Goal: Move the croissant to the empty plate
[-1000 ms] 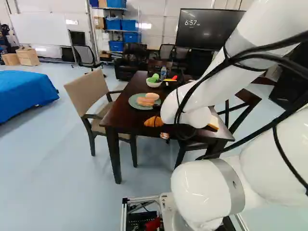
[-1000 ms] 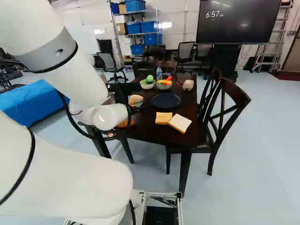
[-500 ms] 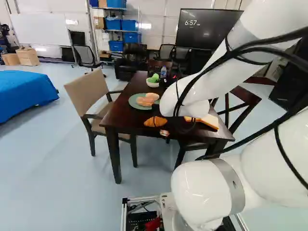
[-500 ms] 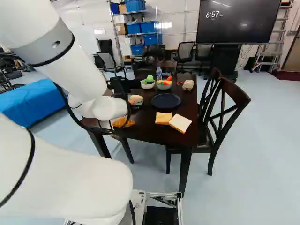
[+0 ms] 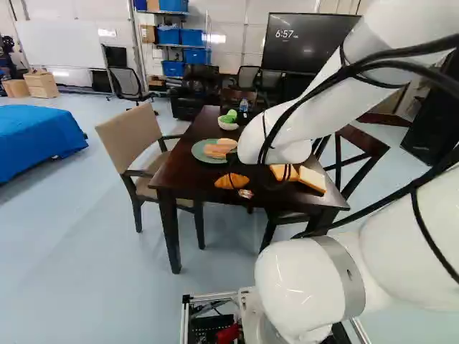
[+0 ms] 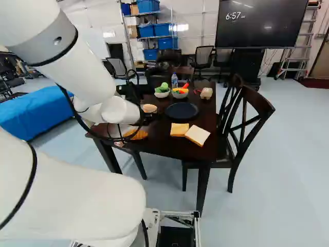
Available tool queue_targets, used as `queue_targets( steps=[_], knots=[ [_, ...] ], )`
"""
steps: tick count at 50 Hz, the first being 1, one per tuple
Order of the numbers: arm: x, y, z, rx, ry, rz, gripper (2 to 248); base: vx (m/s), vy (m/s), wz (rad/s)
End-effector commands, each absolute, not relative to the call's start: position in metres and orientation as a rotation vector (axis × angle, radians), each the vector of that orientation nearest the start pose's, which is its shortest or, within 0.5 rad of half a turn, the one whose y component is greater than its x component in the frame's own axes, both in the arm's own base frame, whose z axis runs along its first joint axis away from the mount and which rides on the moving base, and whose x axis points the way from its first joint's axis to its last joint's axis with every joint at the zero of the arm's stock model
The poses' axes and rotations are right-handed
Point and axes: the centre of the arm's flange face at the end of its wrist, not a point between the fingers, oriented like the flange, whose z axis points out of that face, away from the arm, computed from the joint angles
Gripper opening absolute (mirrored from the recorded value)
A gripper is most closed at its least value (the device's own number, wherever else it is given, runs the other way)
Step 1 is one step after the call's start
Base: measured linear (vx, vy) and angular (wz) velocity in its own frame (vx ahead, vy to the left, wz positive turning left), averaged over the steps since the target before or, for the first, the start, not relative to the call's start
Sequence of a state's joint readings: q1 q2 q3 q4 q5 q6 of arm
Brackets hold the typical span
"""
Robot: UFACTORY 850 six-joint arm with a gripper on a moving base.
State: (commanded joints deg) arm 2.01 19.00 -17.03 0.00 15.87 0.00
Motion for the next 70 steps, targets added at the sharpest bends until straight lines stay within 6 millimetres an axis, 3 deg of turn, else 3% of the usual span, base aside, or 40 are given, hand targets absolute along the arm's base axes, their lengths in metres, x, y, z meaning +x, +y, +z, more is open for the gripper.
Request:
queue_targets(
  steps=[70],
  knots=[
    [0.328, 0.016, 0.455, -2.97, -0.072, -0.974, 247, 0.0, 0.0, 0.0]
  ],
)
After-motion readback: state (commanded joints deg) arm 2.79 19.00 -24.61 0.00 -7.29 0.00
